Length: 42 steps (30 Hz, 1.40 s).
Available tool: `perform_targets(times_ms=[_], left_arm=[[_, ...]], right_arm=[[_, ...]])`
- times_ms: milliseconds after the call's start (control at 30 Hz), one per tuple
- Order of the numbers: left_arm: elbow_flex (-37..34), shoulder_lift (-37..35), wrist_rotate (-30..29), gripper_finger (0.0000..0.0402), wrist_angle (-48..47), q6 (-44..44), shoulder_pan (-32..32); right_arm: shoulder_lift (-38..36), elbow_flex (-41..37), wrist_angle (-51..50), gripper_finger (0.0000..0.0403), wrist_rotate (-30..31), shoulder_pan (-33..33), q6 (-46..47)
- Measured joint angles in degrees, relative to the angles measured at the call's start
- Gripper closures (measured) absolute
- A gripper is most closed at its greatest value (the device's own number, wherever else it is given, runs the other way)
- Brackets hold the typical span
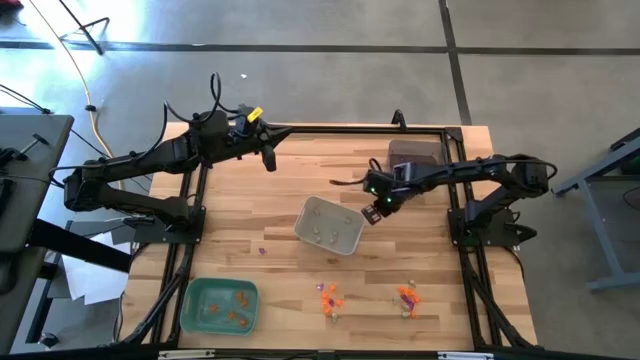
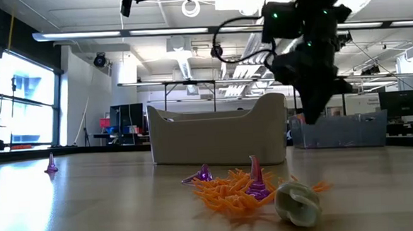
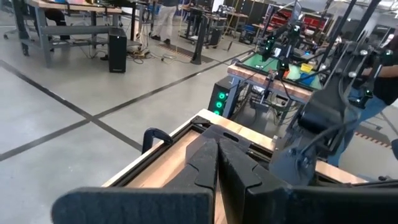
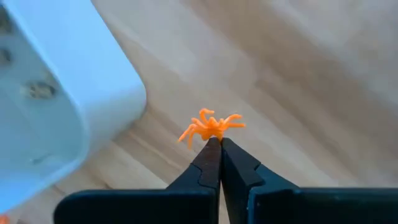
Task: Sort Halloween decoration
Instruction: Put the orange spider toy into the green bin
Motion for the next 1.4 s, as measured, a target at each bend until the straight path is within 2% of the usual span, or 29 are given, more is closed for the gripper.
perform_targets(times_ms=[233,400,567,700,933,1167,1400], left_arm=[[0.0,0.0,0.0,0.0402,-1.7,1.0,0.0],[0.0,0.0,0.0,0.0402,-2.7,2.6,0.0],[0.0,0.0,3.1,0.0402,-1.8,3.1,0.0],[0.0,0.0,5.3,0.0402,0.5,4.6,0.0],[0.0,0.6,6.4,0.0381,6.3,10.2,-0.2],[0.0,3.1,6.4,0.0328,12.8,16.3,-0.8],[0.0,7.1,6.4,0.0275,20.9,17.0,-0.8]], right_arm=[[0.0,13.2,-6.2,0.0403,5.8,-1.2,-5.6],[-0.1,24.1,-6.4,0.0403,11.2,-2.2,-10.0],[-0.1,34.0,-2.5,0.0403,17.1,-2.6,-14.9],[-0.1,39.2,4.6,0.0403,18.2,-2.6,-19.2],[-0.2,41.0,14.1,0.0403,15.6,-2.6,-22.0],[0.2,41.0,14.8,0.0403,15.6,-2.5,-24.0],[0.2,41.0,16.8,0.0403,15.6,-2.5,-26.4]])
